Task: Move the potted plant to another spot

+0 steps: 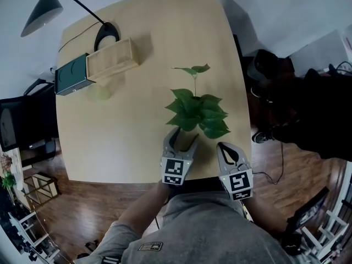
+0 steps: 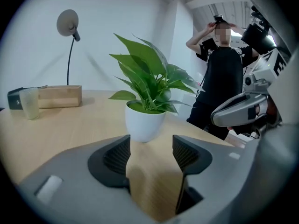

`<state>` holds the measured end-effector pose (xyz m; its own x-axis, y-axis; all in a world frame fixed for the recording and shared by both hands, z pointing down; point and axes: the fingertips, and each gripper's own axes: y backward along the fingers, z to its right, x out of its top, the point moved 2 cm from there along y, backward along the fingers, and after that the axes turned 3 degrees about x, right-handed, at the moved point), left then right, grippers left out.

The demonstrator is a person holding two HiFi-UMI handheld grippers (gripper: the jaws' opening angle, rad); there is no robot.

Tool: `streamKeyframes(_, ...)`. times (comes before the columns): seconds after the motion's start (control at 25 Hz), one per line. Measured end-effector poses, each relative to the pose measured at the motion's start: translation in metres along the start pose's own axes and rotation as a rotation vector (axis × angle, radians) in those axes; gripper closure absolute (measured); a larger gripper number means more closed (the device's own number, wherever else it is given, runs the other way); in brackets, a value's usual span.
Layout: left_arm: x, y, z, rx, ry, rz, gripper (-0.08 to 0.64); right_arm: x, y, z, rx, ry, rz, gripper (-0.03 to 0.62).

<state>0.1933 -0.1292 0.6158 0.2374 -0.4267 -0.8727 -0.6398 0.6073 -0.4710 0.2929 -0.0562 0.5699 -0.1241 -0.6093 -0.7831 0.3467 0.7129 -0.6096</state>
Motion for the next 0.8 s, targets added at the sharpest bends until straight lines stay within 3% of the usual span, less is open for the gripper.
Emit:
streamKeyframes(0.16,0.01,-0.018,0.0,-0.028,-0.092,0.031,0.195,-0.002,-0.003,0.005,-0.016,-0.012,-0.017,0.586)
streamKeyframes(0.36,0.014,-0.038,0.001,-0.066,-0.135,0.034,0.088,-0.005,-0.009,0.007,-0.027,-0.024,-0.026,0.586)
streamKeyframes(0.8,0.026,-0.067,0.0,-0.114,-0.158,0.049,0.043,-0.007,-0.015,0.016,-0.043,-0.035,-0.039,0.586)
